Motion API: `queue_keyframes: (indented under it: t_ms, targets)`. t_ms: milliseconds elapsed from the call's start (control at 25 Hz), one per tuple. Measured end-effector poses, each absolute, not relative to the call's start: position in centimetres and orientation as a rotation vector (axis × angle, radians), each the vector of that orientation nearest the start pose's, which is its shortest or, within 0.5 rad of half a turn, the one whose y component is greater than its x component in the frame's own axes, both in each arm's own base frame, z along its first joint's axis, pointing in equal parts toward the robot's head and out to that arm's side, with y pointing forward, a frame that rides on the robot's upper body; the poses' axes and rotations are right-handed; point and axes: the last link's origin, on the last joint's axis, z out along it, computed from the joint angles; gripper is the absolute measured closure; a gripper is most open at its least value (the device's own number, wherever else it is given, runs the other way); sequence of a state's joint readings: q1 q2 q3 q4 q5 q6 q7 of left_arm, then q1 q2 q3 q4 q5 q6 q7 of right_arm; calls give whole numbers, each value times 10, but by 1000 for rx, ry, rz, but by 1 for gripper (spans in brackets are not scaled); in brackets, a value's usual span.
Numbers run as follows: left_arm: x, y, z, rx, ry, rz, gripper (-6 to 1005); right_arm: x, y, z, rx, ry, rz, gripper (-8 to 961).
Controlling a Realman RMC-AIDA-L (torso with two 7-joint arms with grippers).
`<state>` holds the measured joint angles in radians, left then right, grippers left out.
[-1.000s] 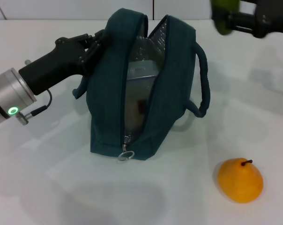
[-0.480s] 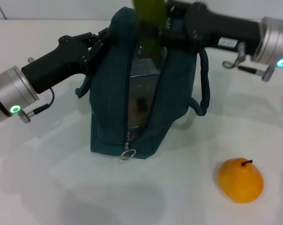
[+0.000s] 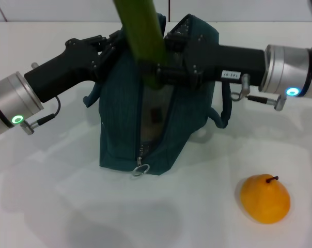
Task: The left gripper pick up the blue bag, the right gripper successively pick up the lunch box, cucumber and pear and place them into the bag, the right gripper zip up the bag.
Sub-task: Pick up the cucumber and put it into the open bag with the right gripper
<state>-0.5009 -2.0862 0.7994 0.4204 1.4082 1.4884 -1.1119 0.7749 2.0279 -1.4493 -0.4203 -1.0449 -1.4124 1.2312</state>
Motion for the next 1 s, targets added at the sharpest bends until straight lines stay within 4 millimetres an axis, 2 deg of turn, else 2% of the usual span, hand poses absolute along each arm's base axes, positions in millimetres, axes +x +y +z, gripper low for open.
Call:
queue_keyframes:
  t_ms: [480,1000]
  targets:
    - [-246,340,-1,-2312,-553,-1186,931,141,356,-54,-2810,311,1177,328]
    - [-246,340,-1,-2311,-555,-1186,930,145,357,-55,-2806,310,1144,318]
